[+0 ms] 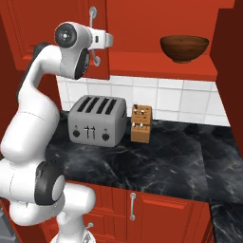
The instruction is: Move the bowls from the cabinet to the plates on the dining table.
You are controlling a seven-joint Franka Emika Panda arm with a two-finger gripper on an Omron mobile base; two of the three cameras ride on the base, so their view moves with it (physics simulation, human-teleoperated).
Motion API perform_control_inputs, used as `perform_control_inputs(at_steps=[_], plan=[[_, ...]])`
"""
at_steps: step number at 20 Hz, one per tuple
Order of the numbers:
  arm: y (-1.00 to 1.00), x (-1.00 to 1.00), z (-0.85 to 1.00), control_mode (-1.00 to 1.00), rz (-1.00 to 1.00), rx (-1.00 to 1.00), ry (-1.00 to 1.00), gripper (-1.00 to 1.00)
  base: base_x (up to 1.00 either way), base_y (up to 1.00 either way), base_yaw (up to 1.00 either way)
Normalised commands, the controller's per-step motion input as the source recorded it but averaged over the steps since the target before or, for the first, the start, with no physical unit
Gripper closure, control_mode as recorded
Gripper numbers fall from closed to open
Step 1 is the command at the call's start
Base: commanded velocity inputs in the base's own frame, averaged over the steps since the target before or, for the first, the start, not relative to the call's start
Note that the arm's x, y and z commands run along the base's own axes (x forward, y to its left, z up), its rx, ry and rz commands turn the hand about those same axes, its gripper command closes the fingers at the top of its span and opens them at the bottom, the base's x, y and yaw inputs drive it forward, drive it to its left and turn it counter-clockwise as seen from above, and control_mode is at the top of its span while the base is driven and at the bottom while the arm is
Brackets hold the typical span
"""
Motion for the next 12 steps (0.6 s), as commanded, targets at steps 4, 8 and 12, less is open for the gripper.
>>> perform_control_inputs(at_steps=[4,8,12], plan=[[0.41,-0.82,0.24,-1.00,0.00,0.01,-0.10,1.00,0.00,0.00,0.00],[0.44,-0.82,0.24,-1.00,0.00,0.00,-0.10,1.00,0.00,0.00,0.00],[0.47,-0.82,0.25,-1.00,0.00,0.00,-0.10,1.00,0.00,0.00,0.00]])
